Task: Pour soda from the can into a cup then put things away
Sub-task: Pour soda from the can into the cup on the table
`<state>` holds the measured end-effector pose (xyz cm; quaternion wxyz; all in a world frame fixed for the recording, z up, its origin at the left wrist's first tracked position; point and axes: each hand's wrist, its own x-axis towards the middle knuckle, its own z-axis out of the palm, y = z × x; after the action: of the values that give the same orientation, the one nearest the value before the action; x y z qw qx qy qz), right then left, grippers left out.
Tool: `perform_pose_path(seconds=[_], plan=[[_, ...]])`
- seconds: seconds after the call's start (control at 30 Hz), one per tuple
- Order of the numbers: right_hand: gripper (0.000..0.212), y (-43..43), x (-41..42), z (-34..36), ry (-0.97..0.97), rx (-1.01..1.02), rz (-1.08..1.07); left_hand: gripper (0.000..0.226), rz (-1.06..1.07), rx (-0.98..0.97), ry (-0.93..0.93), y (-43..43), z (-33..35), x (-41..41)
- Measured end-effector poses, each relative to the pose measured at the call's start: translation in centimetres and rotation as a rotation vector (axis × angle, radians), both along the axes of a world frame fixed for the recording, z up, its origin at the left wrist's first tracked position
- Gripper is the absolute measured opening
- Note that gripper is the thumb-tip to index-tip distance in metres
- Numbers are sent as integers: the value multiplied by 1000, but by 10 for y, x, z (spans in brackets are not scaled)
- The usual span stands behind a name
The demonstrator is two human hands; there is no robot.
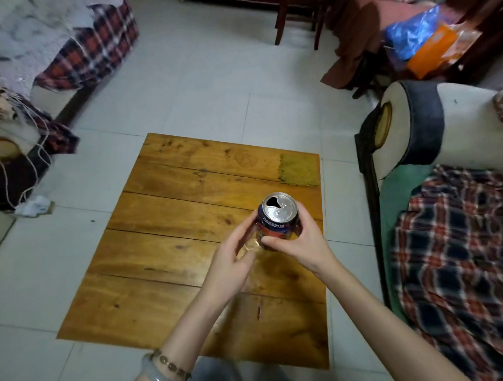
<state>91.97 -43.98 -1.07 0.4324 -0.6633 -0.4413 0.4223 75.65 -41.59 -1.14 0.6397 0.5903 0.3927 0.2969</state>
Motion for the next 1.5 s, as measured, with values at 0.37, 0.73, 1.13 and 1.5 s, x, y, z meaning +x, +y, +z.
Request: perform_pose_path(seconds=[0.37,0.73,1.13,1.5], plan=[[66,-30,75,-58,-107,-107,133,67,153,-285,-102,-50,-82,75],[71,-1,89,-136,-263,-213,291,61,238,-401,-148,-33,-167,93],[74,24,85,-182,-494,-244,450,63,315,-554,-293,-31,-235,86],[68,42,80,-175,-645,-263,549,44,313,-547,-377,-28,-225,89]])
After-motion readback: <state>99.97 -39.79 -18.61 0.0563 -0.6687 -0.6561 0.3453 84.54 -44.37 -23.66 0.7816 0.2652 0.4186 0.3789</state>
